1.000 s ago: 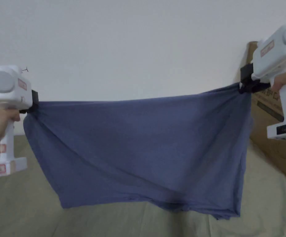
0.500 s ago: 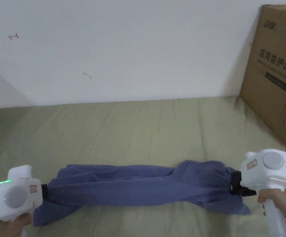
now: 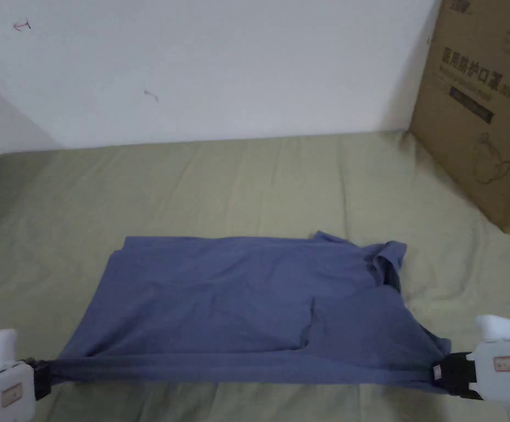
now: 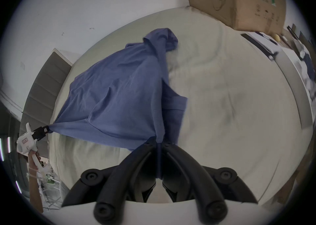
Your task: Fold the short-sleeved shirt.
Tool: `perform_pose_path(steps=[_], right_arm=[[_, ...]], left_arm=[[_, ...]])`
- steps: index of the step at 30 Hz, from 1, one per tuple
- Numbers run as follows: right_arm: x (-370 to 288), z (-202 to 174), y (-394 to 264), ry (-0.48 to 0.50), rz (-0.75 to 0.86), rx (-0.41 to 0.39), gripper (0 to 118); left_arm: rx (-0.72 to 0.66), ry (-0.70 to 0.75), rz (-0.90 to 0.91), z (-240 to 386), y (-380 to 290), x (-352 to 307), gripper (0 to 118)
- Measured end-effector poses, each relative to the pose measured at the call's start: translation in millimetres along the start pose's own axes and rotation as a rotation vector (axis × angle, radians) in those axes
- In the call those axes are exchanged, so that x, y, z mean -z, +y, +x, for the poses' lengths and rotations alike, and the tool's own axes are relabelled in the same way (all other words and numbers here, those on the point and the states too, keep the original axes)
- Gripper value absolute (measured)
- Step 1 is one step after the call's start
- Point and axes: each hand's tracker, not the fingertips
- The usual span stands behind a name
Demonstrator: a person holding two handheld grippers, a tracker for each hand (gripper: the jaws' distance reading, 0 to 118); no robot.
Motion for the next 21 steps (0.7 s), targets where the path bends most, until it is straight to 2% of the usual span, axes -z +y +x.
perform_pose_path(steps=[3, 6, 12, 21], right_arm=[[-20.0, 8.4, -42.4, -0.006, -0.006, 0.046, 5], [-37.6, 16.6, -79.2, -0.005, 0.003, 0.059, 4], [-56.4, 30.8, -122.6, -0.02, -0.022, 0.008, 4], [-59.1, 32.5, -151.2, -0.027, -0.004, -0.027, 5]], left_arm=[[0.005, -0.013, -0.028, -2.9, -41.0, -26.4, 0], [0.03, -0.006, -0.05, -0.8, -76.7, -51.1, 0], [0.089, 0.001, -0.062, -9.9, -123.7, -81.9, 0], [0.039, 0.002, -0.068, -7.6, -153.2, -103.7, 1]])
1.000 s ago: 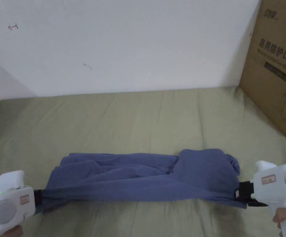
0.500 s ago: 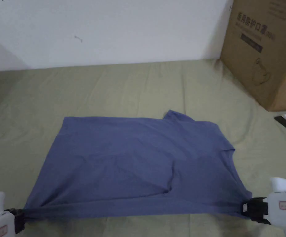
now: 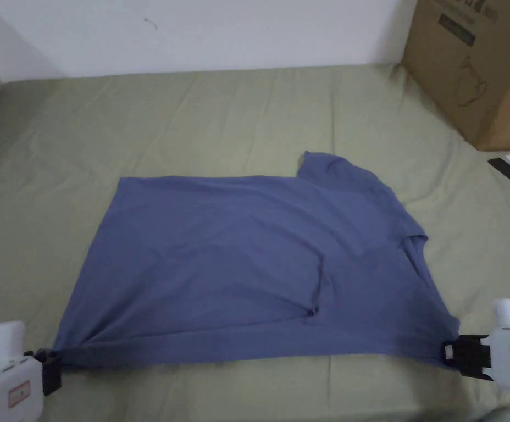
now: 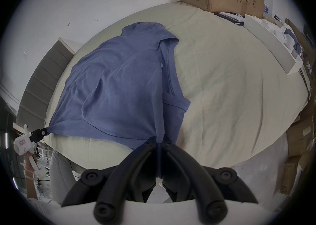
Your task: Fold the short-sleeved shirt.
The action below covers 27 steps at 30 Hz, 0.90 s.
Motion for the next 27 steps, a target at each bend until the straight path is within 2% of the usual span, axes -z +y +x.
perform_pose_path(steps=[1, 2, 3, 4, 5, 6, 9, 11, 12, 13, 14, 15, 16, 17, 19, 21, 25, 26, 27], right_arm=[[1.5, 0.0, -1.3, -0.004, 0.01, -0.004, 5], [1.7, -2.1, -1.8, -0.015, 0.014, -0.011, 12], [0.7, -5.0, -1.8, -0.035, 0.008, -0.018, 27], [-0.5, -7.3, -3.4, -0.047, 0.005, -0.026, 52], [-1.8, -9.3, -5.8, -0.048, 0.006, -0.042, 84], [-5.6, -13.5, -8.7, -0.053, 0.013, -0.065, 93], [-23.3, -28.6, -17.0, -0.061, 0.052, -0.138, 92], [-35.9, -39.4, -23.5, -0.071, 0.087, -0.167, 91], [-42.7, -44.3, -28.0, -0.054, 0.104, -0.158, 86], [-48.7, -48.7, -32.0, -0.007, 0.122, -0.137, 75], [-52.4, -50.7, -38.2, 0.043, 0.127, -0.096, 51], [-52.9, -51.4, -44.2, 0.095, 0.113, -0.039, 34], [-50.9, -51.8, -51.4, 0.137, 0.092, 0.013, 20], [-47.7, -52.4, -57.2, 0.155, 0.068, 0.045, 10], [-40.0, -56.4, -67.2, 0.136, 0.049, 0.026, 0], [-35.0, -61.8, -73.3, 0.093, 0.027, 0.001, 0], [-39.4, -63.6, -66.3, 0.102, 0.034, -0.005, 0], [-39.7, -62.7, -63.1, 0.104, 0.039, -0.006, 0], [-39.2, -61.9, -61.0, 0.106, 0.043, -0.007, 0]], left_arm=[[-0.013, 0.003, -0.007, -1.7, -1.3, -0.5, 9], [-0.027, 0.004, -0.02, -4.4, -2.8, -1.0, 37], [-0.036, -0.011, -0.039, -8.0, -4.3, -1.3, 67], [-0.048, -0.026, -0.044, -9.5, -7.6, -3.7, 90], [-0.053, -0.029, -0.03, -11.7, -10.2, -8.4, 99], [-0.064, -0.04, -0.006, -14.0, -13.5, -16.3, 99], [-0.09, -0.04, 0.024, -15.5, -21.8, -37.7, 99], [-0.107, -0.077, 0.047, -17.9, -30.6, -49.9, 98], [-0.105, -0.096, 0.047, -14.5, -33.7, -56.0, 95], [-0.101, -0.098, 0.043, -13.9, -38.1, -59.8, 87], [-0.092, -0.109, 0.04, -12.5, -42.5, -62.2, 67], [-0.087, -0.103, 0.031, -11.5, -46.4, -63.1, 45], [-0.081, -0.089, 0.019, -11.1, -50.4, -57.9, 25], [-0.074, -0.07, 0.015, -9.9, -54.4, -55.9, 9], [-0.083, -0.048, 0.018, -10.5, -59.5, -52.1, 2], [-0.121, -0.083, 0.008, -10.7, -56.9, -50.5, 0], [-0.127, -0.077, 0.062, -12.2, -37.3, -44.6, 0], [-0.11, -0.055, 0.083, -11.9, -31.0, -40.6, 9], [-0.103, -0.045, 0.084, -11.3, -25.8, -35.3, 30]])
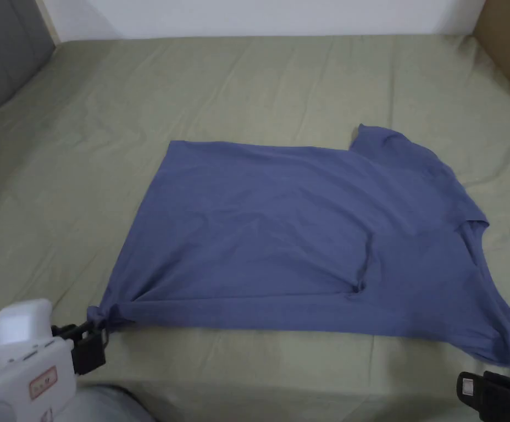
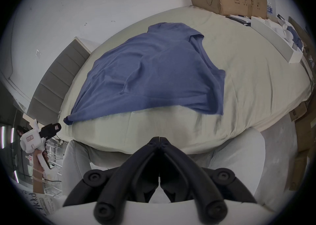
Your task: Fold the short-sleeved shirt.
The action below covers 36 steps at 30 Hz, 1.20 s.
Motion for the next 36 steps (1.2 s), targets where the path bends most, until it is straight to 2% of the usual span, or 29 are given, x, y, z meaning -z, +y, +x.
perform_pose_path(steps=[1, 2, 6, 7, 8, 10, 13, 14, 16, 17, 21, 22, 24, 25, 27, 29, 36], right_arm=[[1.1, 1.0, 2.2, -0.002, 0.003, 0.006, 0], [2.0, 2.9, 4.1, -0.006, 0.002, 0.019, 0], [5.1, 11.4, 5.5, 0.018, -0.004, 0.074, 0], [5.4, 12.6, 5.3, 0.016, -0.005, 0.076, 0], [5.2, 13.2, 5.1, 0.004, -0.009, 0.078, 0], [3.7, 16.5, 4.7, -0.015, -0.012, 0.076, 0], [-0.8, 22.7, 8.3, -0.044, 0.009, 0.063, 3], [-1.5, 25.5, 10.6, -0.079, 0.018, 0.045, 29], [0.1, 30.5, 19.3, -0.136, -0.003, 0.008, 91], [2.7, 33.0, 23.8, -0.158, -0.012, -0.011, 105], [11.1, 45.5, 44.6, -0.2, 0.02, -0.041, 100], [15.2, 47.2, 49.2, -0.221, 0.013, -0.048, 93], [24.6, 51.8, 55.4, -0.217, 0.026, -0.094, 29], [30.5, 53.6, 57.2, -0.219, 0.015, -0.111, 5], [47.7, 57.8, 57.2, -0.248, -0.02, -0.087, 5], [54.6, 63.7, 54.7, -0.201, -0.092, -0.05, 5], [24.8, 62.9, 57.9, -0.197, 0.029, -0.019, 5]], left_arm=[[0.011, 0.009, -0.021, 2.9, 5.6, 8.2, 57], [0.012, 0.01, -0.038, 3.5, 10.8, 15.9, 72], [-0.015, 0.035, -0.091, 6.6, 21.1, 43.7, 72], [-0.015, 0.021, -0.112, 6.9, 21.5, 47.5, 68], [-0.012, 0.015, -0.112, 8.0, 20.4, 49.6, 50], [0.003, 0.024, -0.118, 14.5, 17.4, 50.9, 0], [0.037, 0.01, -0.134, 20.6, 13.4, 46.8, 0], [0.039, 0.011, -0.13, 21.9, 12.8, 45.1, 0], [0.027, 0.019, -0.121, 22.5, 13.7, 42.8, 0], [0.008, 0.019, -0.119, 21.1, 14.8, 40.2, 0], [-0.024, 0.006, -0.119, 20.9, 17.5, 34.2, 0], [-0.018, 0.009, -0.119, 23.0, 17.8, 33.5, 0], [0.001, 0.013, -0.12, 27.2, 18.1, 32.4, 0], [0.005, 0.014, -0.12, 25.6, 17.9, 33.8, 0], [0.002, 0.016, -0.126, 26.9, 18.2, 34.7, 0], [-0.01, 0.015, -0.132, 23.0, 17.0, 37.5, 0], [0.001, 0.013, -0.122, 25.1, 29.7, 27.0, 0]])
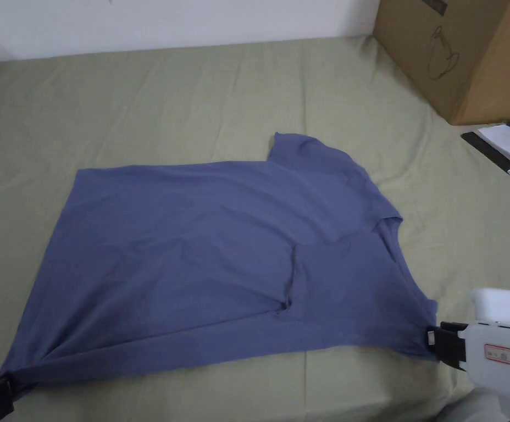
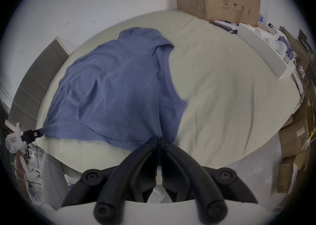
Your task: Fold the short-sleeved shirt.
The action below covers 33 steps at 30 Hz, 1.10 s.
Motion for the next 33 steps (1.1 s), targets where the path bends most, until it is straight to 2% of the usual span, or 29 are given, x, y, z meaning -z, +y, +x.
perform_pose_path(steps=[4, 9, 11, 14, 17, 20, 22, 23, 24, 25, 26, 27, 28, 32, 33], right_arm=[[-13.6, 4.1, 28.2, 0.039, 0.063, 0.033, 5], [5.9, 2.5, 84.8, 0.02, 0.103, 0.043, 5], [27.7, 2.2, 108.9, 0.053, 0.067, 0.1, 5], [70.3, 3.8, 135.2, 0.016, 0.011, 0.137, 5], [103.3, 3.3, 145.9, -0.047, -0.046, 0.139, 5], [112.3, 5.8, 147.1, -0.011, -0.059, 0.176, 5], [113.0, 5.5, 146.5, -0.024, -0.042, 0.13, 5], [113.0, 5.6, 145.9, -0.031, -0.05, 0.111, 5], [111.5, 5.2, 145.3, -0.034, -0.064, 0.101, 10], [107.7, 3.8, 143.5, -0.046, -0.073, 0.083, 27], [102.7, 2.4, 140.8, -0.047, -0.08, 0.067, 64], [95.9, 2.6, 136.6, -0.031, -0.063, 0.058, 88], [87.6, 3.1, 132.5, -0.001, -0.029, 0.043, 98], [53.3, -1.9, 116.9, 0.011, 0.009, 0.018, 93], [42.9, -5.5, 110.1, 0.025, 0.034, -0.002, 86]], left_arm=[[-0.012, -0.021, 0.026, 2.3, 24.8, -5.3, 0], [-0.057, -0.041, 0.06, 6.9, 85.7, 17.1, 0], [-0.017, -0.015, 0.042, 16.8, 109.1, 39.3, 0], [0.024, 0.017, -0.005, 30.6, 137.8, 80.0, 0], [-0.006, 0.009, -0.052, 37.3, 152.6, 115.0, 0], [0.074, 0.066, -0.117, 46.0, 154.6, 137.4, 2], [0.119, 0.063, -0.112, 47.0, 151.6, 140.8, 4], [0.123, 0.076, -0.113, 46.7, 151.4, 142.0, 17], [0.119, 0.083, -0.126, 44.9, 151.9, 141.5, 40], [0.11, 0.076, -0.139, 38.7, 149.2, 136.9, 68], [0.094, 0.051, -0.143, 34.7, 147.6, 132.1, 93], [0.072, 0.009, -0.116, 30.4, 145.5, 122.1, 96], [0.06, -0.007, -0.099, 26.7, 143.9, 114.1, 96], [0.061, 0.008, -0.094, 13.3, 131.0, 74.4, 95], [0.06, 0.006, -0.092, 9.9, 123.0, 63.3, 93]])
